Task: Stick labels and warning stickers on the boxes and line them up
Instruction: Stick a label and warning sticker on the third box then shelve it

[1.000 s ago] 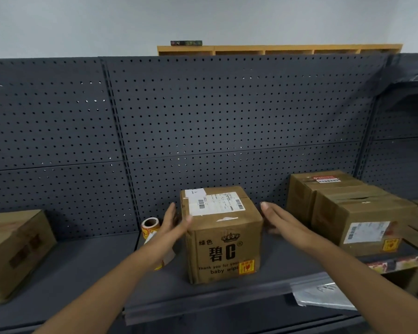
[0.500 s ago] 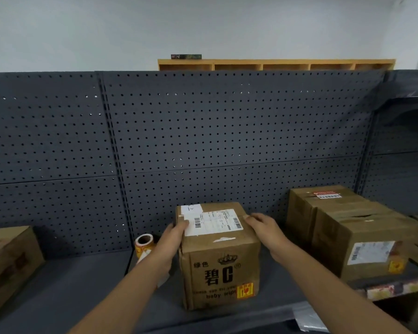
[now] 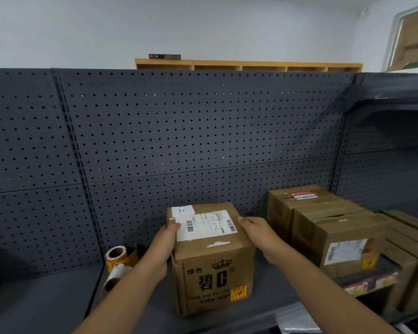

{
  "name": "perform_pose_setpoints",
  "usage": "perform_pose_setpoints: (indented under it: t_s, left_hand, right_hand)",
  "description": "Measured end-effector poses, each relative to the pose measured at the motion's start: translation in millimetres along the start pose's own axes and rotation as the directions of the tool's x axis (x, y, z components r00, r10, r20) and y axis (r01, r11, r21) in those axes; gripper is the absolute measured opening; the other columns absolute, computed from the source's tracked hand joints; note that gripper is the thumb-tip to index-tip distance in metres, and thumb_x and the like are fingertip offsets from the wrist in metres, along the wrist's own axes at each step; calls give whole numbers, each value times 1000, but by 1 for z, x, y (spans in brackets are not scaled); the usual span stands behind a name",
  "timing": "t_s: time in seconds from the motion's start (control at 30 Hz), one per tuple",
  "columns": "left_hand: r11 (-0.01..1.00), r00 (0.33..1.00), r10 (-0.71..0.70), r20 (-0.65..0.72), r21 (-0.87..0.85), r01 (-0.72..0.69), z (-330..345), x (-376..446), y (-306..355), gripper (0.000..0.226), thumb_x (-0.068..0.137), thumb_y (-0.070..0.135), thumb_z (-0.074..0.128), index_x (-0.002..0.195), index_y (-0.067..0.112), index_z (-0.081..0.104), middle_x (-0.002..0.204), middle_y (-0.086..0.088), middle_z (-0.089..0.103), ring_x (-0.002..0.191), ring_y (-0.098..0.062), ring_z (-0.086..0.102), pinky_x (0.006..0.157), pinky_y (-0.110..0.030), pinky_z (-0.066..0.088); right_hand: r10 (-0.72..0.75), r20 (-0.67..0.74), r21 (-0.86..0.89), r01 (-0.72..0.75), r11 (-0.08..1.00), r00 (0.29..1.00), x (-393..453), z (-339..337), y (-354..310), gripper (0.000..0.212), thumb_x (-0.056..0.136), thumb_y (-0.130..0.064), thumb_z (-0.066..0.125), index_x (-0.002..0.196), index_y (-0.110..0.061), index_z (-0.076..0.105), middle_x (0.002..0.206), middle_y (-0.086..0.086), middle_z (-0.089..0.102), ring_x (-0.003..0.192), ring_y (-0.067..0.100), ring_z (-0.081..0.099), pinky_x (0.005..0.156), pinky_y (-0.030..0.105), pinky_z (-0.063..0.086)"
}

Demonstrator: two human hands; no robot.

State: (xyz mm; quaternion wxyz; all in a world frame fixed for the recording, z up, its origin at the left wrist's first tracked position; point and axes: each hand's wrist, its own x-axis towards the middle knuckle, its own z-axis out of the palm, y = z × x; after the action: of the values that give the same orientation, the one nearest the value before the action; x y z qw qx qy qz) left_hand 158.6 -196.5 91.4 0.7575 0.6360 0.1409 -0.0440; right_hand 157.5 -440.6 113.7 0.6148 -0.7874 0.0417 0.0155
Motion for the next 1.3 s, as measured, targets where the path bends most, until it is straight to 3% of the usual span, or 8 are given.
perform_pose_setpoints:
  t_s: [0.1, 0.27, 0.47, 0.63, 0.77, 0.97, 1.2, 1.3]
  left_hand:
    - [1000, 1000, 8, 24, 6, -8, 30, 9, 0, 36, 107, 35, 49, 139, 20, 58, 115, -9, 76, 102, -29, 74, 78, -36, 61]
    - [1000, 998, 11, 60, 16, -12, 85, 24, 1, 37, 107, 36, 47, 138, 21, 58, 116, -7, 76, 101, -27, 74, 73, -33, 59]
    - [999, 996, 49, 72, -8, -49, 136, 26, 4, 31, 108, 27, 48, 136, 19, 57, 116, -7, 73, 99, -24, 71, 63, -29, 53]
    - [994, 991, 108, 81, 21, -110, 158, 30, -4, 36, 103, 18, 57, 138, 25, 54, 118, -3, 71, 102, -23, 69, 68, -31, 53]
    - [990, 988, 135, 72, 19, -137, 168, 45, -11, 38, 104, 18, 56, 140, 28, 50, 121, -3, 69, 106, -25, 69, 84, -41, 60]
    - [986, 984, 166, 59, 20, -168, 179, 60, -21, 45, 107, 19, 52, 149, 30, 42, 127, -2, 67, 111, -26, 67, 101, -52, 55]
    - [966, 976, 216, 39, 137, -219, 185, 53, -14, 46, 106, 17, 52, 150, 21, 38, 129, -3, 62, 112, -23, 63, 104, -47, 53]
    - [943, 978, 204, 37, 262, -206, 179, 59, -11, 54, 99, 29, 59, 148, 20, 39, 132, -4, 59, 114, -23, 61, 105, -47, 52]
  right_hand:
    - [5, -47, -8, -5, 1000, 999, 5, -22, -2, 34, 111, -34, 41, 102, -21, 71, 102, -1, 75, 94, 13, 69, 71, 23, 49]
    - [-15, -145, -57, 7, 998, 989, 32, -65, -5, 27, 107, -34, 51, 99, -20, 71, 104, 2, 75, 99, 19, 70, 96, 40, 56]
    - [-169, -259, -266, 98, 959, 951, 68, -102, 0, 28, 104, -26, 58, 101, -6, 77, 95, 10, 77, 91, 25, 71, 87, 44, 57]
    - [-205, -357, -457, 21, 889, 911, 94, -108, 10, 21, 102, -20, 61, 90, -8, 73, 86, 6, 73, 82, 20, 68, 72, 35, 57]
    - [-215, -352, -539, -10, 842, 911, 101, -110, 14, 19, 104, -23, 56, 100, -14, 72, 89, 5, 69, 76, 18, 66, 60, 31, 51]
    - [-259, -422, -618, -67, 783, 869, 102, -112, 10, 18, 98, -14, 61, 85, -9, 72, 84, 3, 58, 97, 21, 57, 82, 41, 57]
    - [-280, -351, -659, -23, 752, 893, 98, -113, 18, 20, 98, -17, 59, 83, -9, 70, 78, 2, 56, 109, 19, 49, 78, 35, 53]
    - [-263, -350, -596, 3, 803, 899, 102, -119, 19, 17, 96, -15, 64, 84, -9, 75, 79, 4, 69, 87, 17, 65, 67, 34, 58]
